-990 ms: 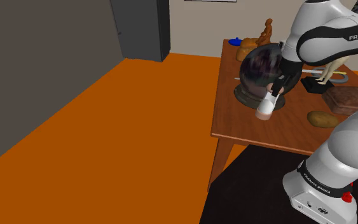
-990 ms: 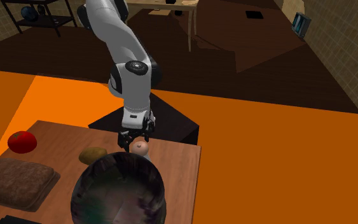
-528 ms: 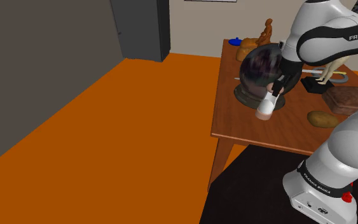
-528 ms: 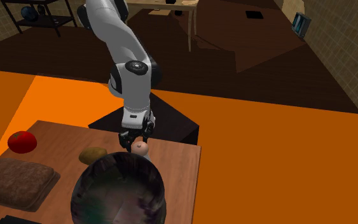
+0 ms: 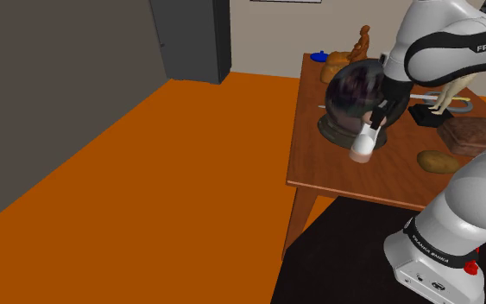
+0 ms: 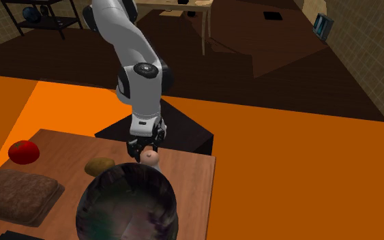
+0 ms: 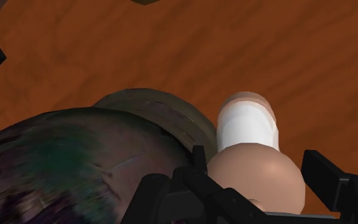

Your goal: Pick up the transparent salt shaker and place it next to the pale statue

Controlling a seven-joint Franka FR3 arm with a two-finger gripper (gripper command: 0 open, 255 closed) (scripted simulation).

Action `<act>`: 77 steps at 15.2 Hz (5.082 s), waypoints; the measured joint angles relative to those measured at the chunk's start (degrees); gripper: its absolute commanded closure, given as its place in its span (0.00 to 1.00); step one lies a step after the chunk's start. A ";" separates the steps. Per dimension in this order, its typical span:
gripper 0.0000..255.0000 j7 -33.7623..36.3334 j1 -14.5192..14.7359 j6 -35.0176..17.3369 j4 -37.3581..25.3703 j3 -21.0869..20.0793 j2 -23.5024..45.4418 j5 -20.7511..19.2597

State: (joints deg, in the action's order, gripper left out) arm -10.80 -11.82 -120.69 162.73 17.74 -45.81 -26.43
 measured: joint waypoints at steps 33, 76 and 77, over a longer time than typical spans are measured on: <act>1.00 -5.08 2.50 25.50 -23.57 -5.27 -2.35 6.67; 1.00 -12.30 3.47 54.54 -70.20 -8.30 14.63 9.59; 1.00 -12.45 3.48 54.93 -71.05 -8.29 15.07 9.59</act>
State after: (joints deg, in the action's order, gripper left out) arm -23.25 -8.34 -65.76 91.68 9.45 -30.74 -16.83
